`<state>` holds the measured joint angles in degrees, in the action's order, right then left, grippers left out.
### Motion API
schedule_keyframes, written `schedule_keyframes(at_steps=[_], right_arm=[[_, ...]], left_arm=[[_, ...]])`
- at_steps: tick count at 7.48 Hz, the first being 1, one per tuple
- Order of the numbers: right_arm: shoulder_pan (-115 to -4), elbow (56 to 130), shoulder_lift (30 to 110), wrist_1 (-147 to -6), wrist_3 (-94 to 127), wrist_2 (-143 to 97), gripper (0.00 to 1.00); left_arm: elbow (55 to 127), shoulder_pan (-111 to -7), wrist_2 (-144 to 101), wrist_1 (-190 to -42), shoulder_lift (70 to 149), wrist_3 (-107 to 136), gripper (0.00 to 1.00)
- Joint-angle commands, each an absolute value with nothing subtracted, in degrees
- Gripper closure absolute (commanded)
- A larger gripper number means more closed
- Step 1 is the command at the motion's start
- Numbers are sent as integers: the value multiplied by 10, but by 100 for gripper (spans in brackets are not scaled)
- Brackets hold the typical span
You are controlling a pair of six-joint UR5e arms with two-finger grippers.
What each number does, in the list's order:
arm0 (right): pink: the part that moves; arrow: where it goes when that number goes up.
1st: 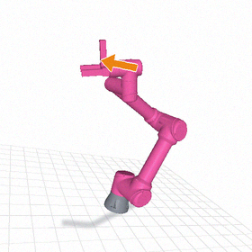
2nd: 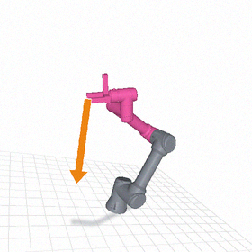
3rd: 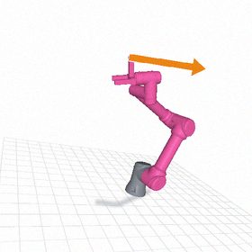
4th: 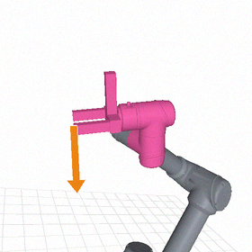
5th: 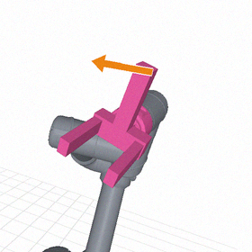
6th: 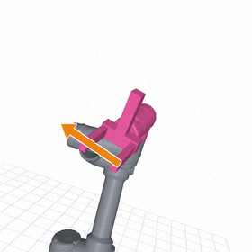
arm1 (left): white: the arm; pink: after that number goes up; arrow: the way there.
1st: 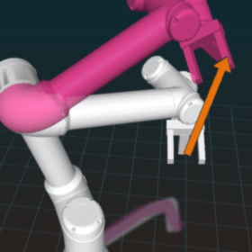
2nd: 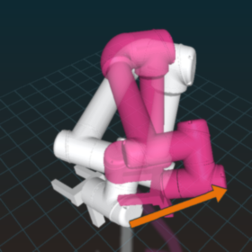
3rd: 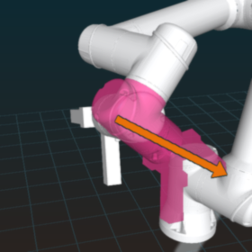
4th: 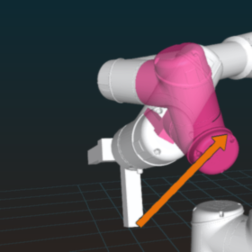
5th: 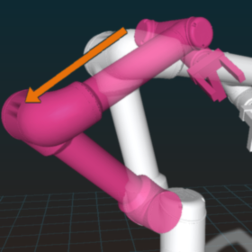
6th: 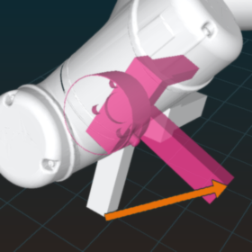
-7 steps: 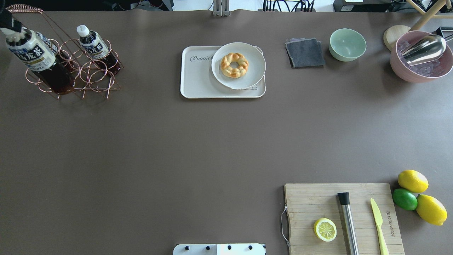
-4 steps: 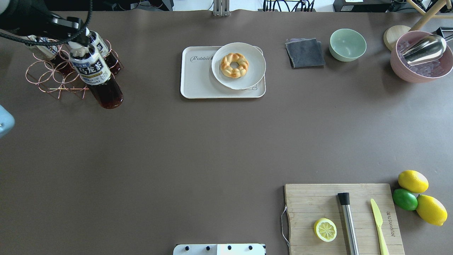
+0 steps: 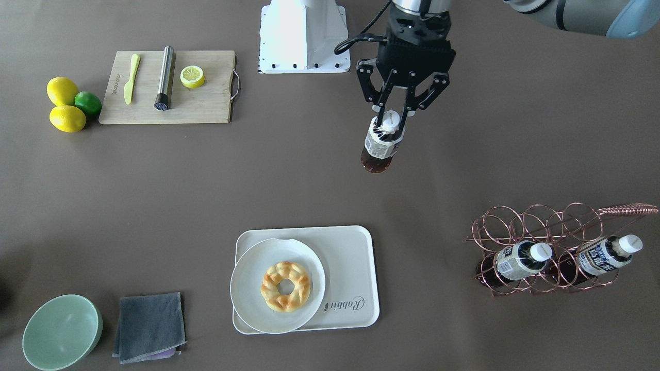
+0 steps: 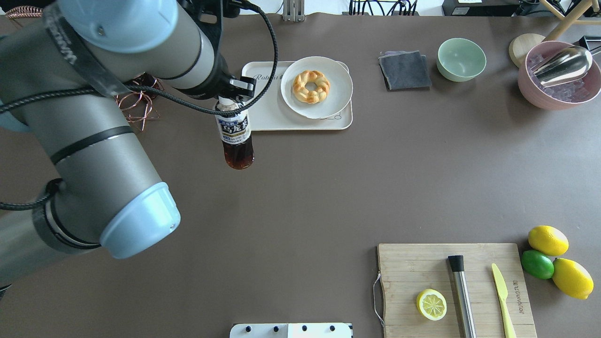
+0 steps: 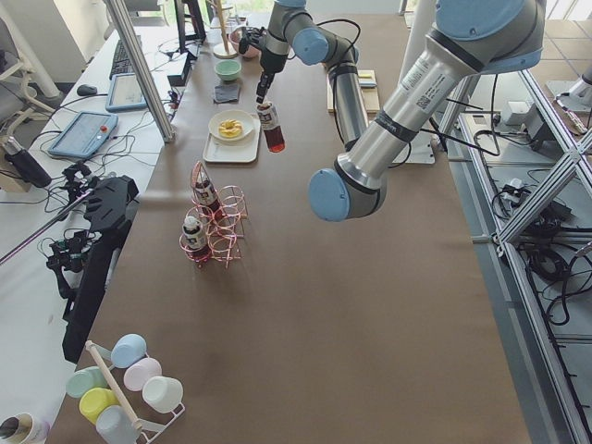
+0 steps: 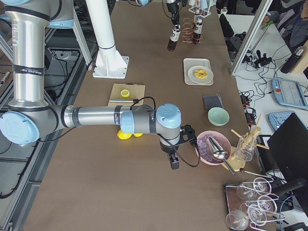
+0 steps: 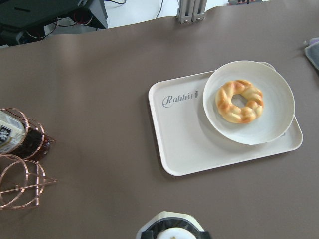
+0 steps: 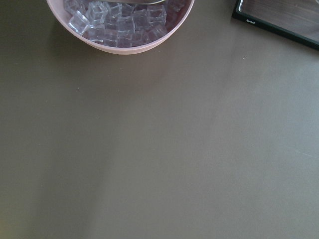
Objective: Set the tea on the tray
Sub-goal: 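Grasp the tea bottle with the left gripper and lift it out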
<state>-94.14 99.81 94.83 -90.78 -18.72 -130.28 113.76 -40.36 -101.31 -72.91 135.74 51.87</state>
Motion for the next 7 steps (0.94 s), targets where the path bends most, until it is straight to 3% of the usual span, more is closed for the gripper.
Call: schedule_keyframes(at_steps=[1,4,7], right_arm=[[-942,998,947,-906,-187,-1303,0],[-942,999,947,-906,-187,-1303,0],[-941,1000,947,-906,-187,-1303,0]], left_arm=[[1046,-332,-986,-829,1380,541,100],[1005,-303,-982,-845,1410,541,100],[1009,-282,-957,-845,1410,541,100]])
